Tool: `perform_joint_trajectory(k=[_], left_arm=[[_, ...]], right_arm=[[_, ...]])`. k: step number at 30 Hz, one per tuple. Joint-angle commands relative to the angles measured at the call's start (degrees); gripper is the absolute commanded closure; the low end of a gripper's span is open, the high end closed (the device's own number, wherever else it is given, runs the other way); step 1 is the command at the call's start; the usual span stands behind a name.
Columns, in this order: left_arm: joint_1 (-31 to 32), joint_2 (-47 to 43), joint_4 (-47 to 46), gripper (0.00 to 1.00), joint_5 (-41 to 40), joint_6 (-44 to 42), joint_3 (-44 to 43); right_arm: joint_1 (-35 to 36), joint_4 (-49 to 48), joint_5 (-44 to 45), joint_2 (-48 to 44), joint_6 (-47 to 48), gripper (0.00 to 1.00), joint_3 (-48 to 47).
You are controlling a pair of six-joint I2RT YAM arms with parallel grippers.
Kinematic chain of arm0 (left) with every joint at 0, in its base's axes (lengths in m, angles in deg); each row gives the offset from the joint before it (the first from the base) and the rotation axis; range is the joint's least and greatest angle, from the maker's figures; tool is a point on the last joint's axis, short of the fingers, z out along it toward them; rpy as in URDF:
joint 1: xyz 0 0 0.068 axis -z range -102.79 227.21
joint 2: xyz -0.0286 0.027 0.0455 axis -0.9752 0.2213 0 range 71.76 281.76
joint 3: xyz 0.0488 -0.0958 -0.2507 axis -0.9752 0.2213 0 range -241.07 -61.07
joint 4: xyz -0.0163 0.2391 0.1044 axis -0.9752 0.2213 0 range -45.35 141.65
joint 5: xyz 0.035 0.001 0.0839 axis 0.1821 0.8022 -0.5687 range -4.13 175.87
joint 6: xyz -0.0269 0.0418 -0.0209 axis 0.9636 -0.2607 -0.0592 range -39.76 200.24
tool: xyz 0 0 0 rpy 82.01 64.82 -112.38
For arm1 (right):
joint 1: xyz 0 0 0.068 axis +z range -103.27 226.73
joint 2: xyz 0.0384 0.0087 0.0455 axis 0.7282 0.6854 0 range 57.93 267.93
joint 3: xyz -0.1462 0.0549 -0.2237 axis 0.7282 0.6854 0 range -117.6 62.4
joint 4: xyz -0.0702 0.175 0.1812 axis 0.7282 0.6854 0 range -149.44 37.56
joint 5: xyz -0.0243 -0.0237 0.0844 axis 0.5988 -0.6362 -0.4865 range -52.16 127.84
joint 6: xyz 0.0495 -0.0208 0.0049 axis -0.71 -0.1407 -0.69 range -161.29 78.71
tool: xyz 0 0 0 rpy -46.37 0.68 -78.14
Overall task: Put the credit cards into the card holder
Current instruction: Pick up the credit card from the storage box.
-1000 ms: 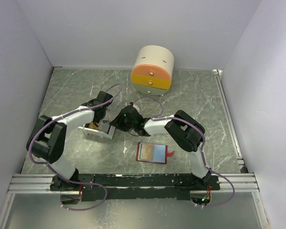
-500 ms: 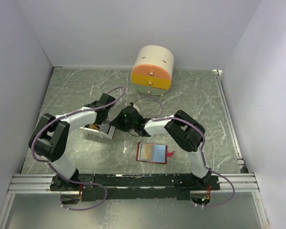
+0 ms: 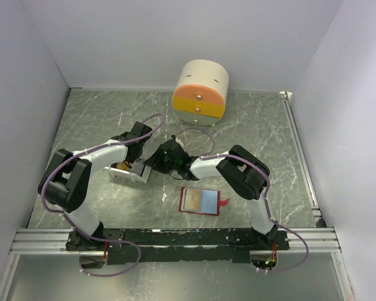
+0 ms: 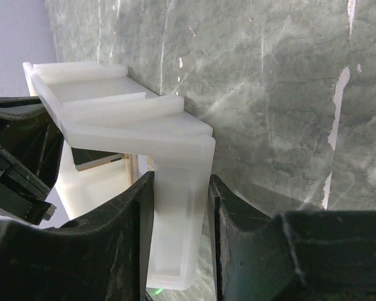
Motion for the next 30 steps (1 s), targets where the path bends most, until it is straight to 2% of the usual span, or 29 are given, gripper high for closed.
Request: perform_joint_trajectory(k=[1,10,14,16,25,27,30], left_arm=[[-1.5,0.6,2.2,0.79,-8.0,-2.4,-2.1],[-1.6,0.5,4.2,0.83,-8.5,-2.9,-4.8],[-1.7,0.8,5.9,0.93,-7.7,-2.2,-6.0],[-1.6,1.1,8.4,0.93,-7.0,-0.6,-7.2],[-1.0,-2.3,16.0,0.93,1.3,5.7,-10.7],[-0.9,-2.9,18.3,0.93,4.4,7.1,-12.0],[-0.8,-5.0,18.7,0.93,5.6,7.9,-12.0]], right_arm=[[-0.6,7.5,0.8,-0.1,1.7,0.65,2.4],[-0.6,7.5,0.7,0.2,1.8,0.65,2.2],[-0.5,7.5,0.6,0.2,1.8,0.65,2.1],[-0.5,7.6,0.7,0.0,2.0,0.65,2.2],[-0.7,8.4,-0.3,-0.4,3.4,0.64,0.7],[-0.8,8.3,-0.2,-1.4,4.4,0.63,0.4],[-1.2,8.2,0.3,-4.2,6.5,0.51,0.2]])
